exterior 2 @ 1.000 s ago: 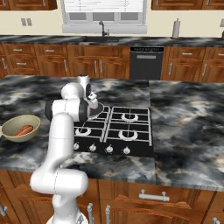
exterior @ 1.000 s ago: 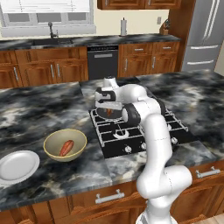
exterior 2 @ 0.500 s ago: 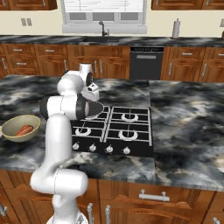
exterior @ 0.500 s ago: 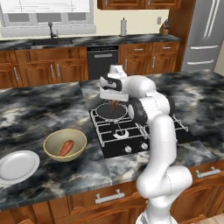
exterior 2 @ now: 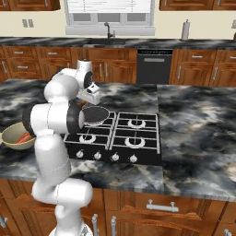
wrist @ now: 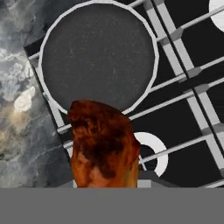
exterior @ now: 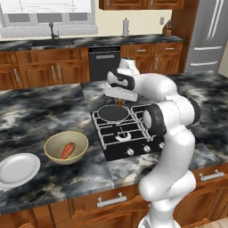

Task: Place the chicken drumstick on the plate and place the sweet potato on the same plate.

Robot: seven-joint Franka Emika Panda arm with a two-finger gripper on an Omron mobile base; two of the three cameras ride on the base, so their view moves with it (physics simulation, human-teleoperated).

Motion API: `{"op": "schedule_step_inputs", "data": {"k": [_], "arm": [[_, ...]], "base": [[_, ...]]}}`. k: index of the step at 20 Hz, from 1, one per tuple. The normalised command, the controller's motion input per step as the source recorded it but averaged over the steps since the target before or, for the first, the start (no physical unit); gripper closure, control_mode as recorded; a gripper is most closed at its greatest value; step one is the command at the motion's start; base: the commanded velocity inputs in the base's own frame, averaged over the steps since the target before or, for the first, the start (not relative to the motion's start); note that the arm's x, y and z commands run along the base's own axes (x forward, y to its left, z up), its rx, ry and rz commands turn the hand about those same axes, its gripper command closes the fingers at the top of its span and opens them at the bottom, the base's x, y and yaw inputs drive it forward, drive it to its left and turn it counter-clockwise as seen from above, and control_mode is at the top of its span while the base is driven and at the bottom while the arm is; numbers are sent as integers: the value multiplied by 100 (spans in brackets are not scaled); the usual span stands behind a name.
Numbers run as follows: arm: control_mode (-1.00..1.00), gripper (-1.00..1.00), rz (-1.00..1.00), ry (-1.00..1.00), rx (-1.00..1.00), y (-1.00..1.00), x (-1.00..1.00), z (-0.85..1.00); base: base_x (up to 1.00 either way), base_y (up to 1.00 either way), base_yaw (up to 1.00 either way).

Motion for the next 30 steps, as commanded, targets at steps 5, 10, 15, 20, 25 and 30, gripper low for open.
{"op": "schedule_step_inputs", "data": {"k": [5,10,15,20,25,30], "arm": [[-100,100,1,-20,2,0,-100,49],[-100,100,0,-13,0,4,-100,40],[-100,100,0,-4,0,0,-97,25],[-100,100,0,0,-3,0,-61,6],[-100,100,28,-7,-4,-1,-27,-21],[-100,100,7,-10,-1,4,-66,0]], "base": [[0,0,0],[0,0,0],[0,0,0],[0,0,0],[0,0,0],[0,0,0]]}}
